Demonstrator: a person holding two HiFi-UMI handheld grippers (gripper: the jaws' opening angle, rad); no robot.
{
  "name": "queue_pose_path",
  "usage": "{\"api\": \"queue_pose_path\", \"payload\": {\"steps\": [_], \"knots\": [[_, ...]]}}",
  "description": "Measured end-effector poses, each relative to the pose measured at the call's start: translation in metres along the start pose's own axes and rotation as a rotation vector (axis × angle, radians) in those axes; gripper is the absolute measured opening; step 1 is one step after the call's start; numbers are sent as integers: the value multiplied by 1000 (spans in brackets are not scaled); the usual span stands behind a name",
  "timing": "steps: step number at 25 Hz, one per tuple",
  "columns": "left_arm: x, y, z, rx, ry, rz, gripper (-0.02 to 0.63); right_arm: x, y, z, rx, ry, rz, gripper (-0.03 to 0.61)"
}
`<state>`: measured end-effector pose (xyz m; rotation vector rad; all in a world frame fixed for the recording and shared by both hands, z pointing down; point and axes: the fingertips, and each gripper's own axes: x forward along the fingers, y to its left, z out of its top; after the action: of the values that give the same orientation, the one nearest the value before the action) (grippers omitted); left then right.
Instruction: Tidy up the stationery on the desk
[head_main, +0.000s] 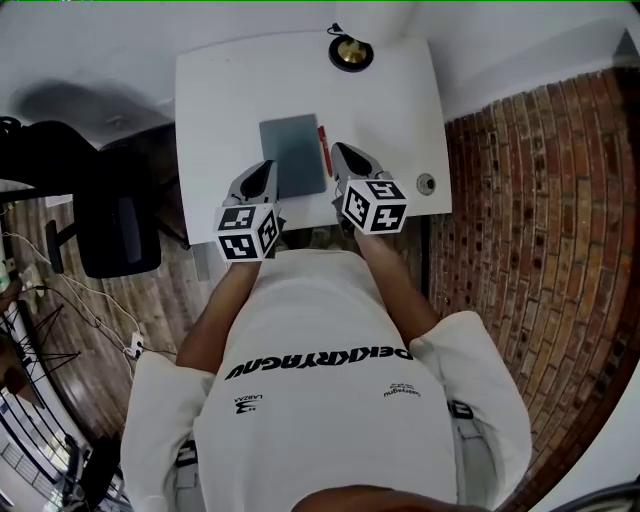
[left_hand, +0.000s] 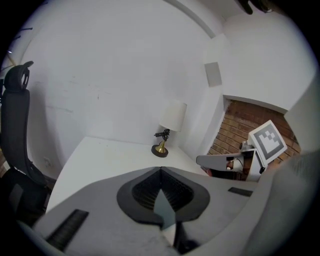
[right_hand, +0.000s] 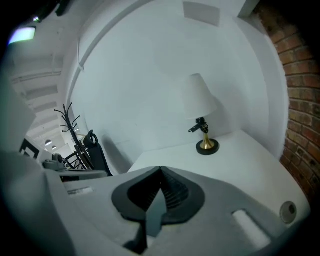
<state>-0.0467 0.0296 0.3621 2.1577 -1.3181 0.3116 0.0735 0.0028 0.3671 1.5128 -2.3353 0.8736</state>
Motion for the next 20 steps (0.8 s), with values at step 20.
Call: {"api": "queue_pose_path", "payload": {"steps": [20], "knots": [[-24,-27,43,200,-194,-35,-2,-33,48,39,-150,-233,52,-5]]}}
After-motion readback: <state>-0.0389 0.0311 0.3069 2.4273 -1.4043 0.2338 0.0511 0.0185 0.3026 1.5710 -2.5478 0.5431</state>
